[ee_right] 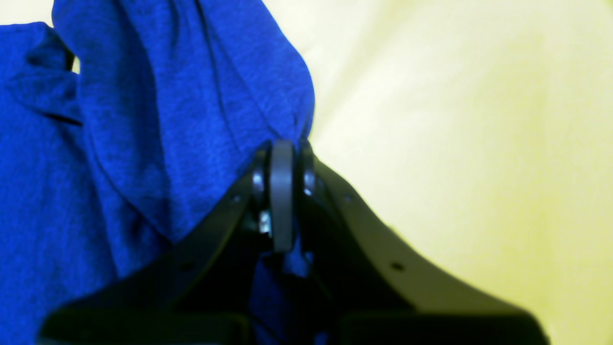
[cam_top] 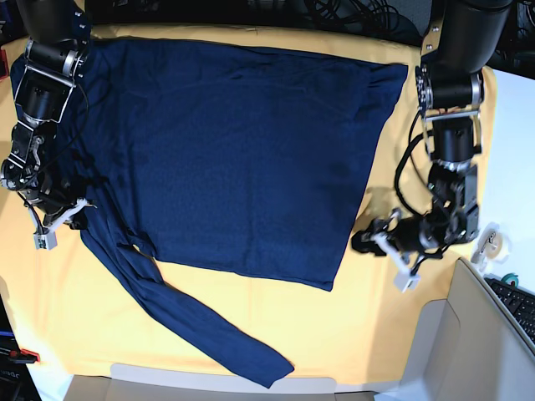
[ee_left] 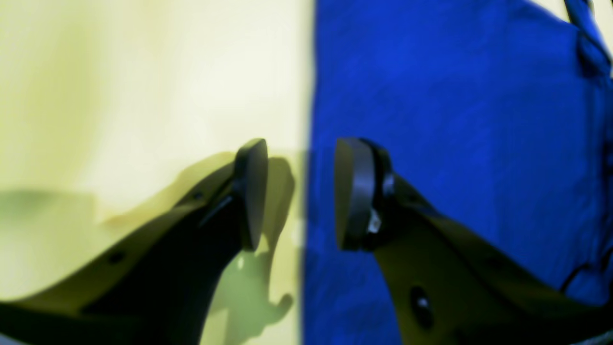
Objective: Fold the T-shirt properly
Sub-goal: 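Grasp the shirt's hem corners with both grippers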
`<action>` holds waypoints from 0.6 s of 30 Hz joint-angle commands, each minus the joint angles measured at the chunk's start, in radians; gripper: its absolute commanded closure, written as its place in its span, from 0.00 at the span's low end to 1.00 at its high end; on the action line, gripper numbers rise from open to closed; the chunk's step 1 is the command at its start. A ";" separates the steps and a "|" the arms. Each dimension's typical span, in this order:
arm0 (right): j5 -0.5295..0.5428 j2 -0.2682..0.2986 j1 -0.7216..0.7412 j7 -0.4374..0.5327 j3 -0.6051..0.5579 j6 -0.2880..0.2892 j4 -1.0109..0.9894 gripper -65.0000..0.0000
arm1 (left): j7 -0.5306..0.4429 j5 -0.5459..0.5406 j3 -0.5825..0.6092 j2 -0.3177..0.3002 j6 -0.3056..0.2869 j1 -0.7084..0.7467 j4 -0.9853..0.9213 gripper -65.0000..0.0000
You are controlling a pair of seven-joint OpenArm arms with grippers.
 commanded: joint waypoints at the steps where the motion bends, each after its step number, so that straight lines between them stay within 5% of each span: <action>1: -0.002 0.012 0.014 -0.017 -0.002 0.013 0.010 1.00 | -0.058 -0.012 0.055 -0.002 -0.002 -0.082 -0.063 0.64; 7: -0.002 0.012 0.009 -0.017 -0.002 0.013 0.010 1.00 | -0.250 -0.012 0.142 0.055 0.004 -0.217 -0.353 0.64; 10: -0.002 0.014 0.009 -0.017 -0.002 0.013 0.010 1.00 | -0.317 -0.012 0.142 0.058 0.061 -0.220 -0.382 0.64; 18: -0.002 0.015 0.009 -0.017 -0.002 0.013 0.010 1.00 | -0.368 -0.012 0.136 0.004 0.075 -0.215 -0.386 0.64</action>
